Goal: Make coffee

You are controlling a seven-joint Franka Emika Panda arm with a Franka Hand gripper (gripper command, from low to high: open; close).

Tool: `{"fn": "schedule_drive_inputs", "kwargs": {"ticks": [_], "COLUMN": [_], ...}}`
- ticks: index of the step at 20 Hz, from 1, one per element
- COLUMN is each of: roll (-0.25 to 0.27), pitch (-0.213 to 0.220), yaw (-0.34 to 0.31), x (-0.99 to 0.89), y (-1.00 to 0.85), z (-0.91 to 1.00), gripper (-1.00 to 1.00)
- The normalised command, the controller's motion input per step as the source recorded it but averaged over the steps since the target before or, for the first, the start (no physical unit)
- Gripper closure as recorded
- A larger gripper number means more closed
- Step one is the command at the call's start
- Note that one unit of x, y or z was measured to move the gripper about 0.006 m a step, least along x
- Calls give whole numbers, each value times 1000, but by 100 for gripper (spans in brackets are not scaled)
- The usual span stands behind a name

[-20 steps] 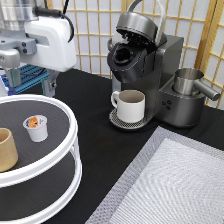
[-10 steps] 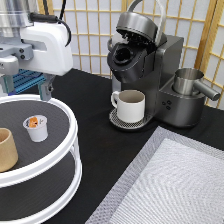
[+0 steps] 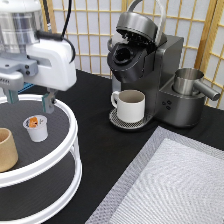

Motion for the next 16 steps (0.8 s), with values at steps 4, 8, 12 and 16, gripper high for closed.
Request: {"fn": "schedule_drive_inputs", "kwargs": {"ticks": [4,8,12,16], "roll": [43,25,40,62], "pitch": [0,-5,-3,0], "yaw": [-71,-48,-36,-12], "x": [-26,34,39,-170], "y": [0,1,-18,-19], "z": [-218,-136,-169,-314], "gripper": [-100,-100,-100,-100]}}
